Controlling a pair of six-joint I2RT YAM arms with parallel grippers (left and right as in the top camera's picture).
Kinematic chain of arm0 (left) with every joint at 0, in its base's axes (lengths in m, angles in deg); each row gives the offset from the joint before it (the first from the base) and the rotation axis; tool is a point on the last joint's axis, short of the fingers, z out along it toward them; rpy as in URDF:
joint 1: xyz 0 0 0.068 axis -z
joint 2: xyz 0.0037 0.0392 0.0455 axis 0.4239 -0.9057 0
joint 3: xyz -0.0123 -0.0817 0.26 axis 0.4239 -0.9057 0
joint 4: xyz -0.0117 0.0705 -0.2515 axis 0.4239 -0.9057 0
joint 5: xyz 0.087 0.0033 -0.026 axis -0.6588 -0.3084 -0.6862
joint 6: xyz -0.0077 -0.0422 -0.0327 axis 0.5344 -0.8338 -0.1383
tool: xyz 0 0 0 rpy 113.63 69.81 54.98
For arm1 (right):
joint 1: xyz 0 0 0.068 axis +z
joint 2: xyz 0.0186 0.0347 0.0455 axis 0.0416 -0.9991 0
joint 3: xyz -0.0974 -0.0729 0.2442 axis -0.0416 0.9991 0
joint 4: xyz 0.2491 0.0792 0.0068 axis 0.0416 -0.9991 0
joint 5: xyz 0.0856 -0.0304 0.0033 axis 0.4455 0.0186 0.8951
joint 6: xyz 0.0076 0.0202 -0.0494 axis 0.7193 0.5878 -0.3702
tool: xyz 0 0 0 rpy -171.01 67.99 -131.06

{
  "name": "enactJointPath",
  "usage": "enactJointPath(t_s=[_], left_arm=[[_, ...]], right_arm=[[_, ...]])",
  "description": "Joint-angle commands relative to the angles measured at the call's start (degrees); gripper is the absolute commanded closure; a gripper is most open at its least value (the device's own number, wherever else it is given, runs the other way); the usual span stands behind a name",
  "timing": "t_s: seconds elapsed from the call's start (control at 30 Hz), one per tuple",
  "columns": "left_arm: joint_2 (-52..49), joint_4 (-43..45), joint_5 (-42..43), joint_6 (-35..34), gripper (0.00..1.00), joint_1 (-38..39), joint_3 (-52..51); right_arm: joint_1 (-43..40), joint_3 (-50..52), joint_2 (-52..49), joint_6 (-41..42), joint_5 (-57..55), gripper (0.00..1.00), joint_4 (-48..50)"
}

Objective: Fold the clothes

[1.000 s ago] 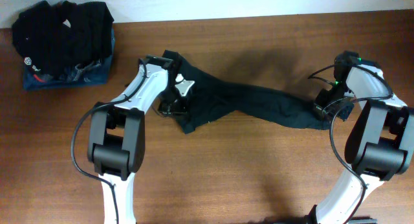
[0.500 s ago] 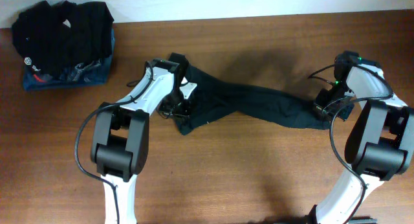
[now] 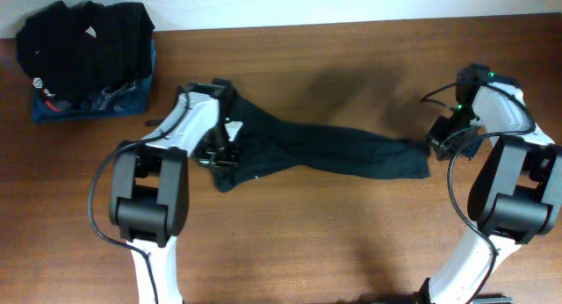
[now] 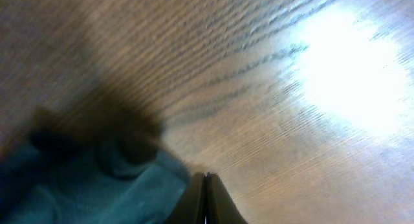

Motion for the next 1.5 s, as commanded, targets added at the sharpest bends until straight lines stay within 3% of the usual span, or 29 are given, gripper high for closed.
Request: enactJointPath(t_s=[0.0,0.1,0.17,0.27,0.57,0.63,0.73,0.8,1.47], left_arm=[[-0.7,-0.1,-4.3,-0.9,0.9,-2.4,-1.4],[-0.7,0.0,-4.3,-0.9,0.9,-2.4,-1.4],[-0.7,0.4,-4.3,-0.7,0.9,-2.4,-1.4],[-0.7,0.9,-4.3,-0.7,0.9,-2.3,-1.4],[-0.7,0.9,-4.3,-0.7,0.9,-2.4,-1.4],[-0.7,0.8,-4.3,-0.7,0.9,-2.3,-1.4],[-0.7,1.0,-4.3,-0.7,0.9,-2.4,-1.4],[-0.7,1.4,-4.3,-0.7,0.9,-2.4,-1.4],[-0.7,1.4,-4.3,-0.7,0.89,-2.4,-1.4]], right_arm=[[0.1,-8.0,0.0,0.3,-1.2,0.96,-3.9],[1.2,-16.1,0.0,-1.7,3.7,0.96,-9.1],[2.8,-18.7,0.0,-11.0,17.3,0.96,-9.6],[6.4,-18.8,-0.2,-17.6,26.6,0.96,-10.1],[23.0,-16.7,-0.2,-17.4,23.9,0.96,-6.7],[25.0,-15.0,-0.2,-16.6,23.7,0.92,-4.9],[25.5,-12.5,-1.4,-13.0,20.9,0.92,-3.8],[25.5,-11.5,-3.2,-13.0,20.9,0.96,-3.8],[25.4,-11.3,-14.6,-13.2,16.3,0.96,0.2]])
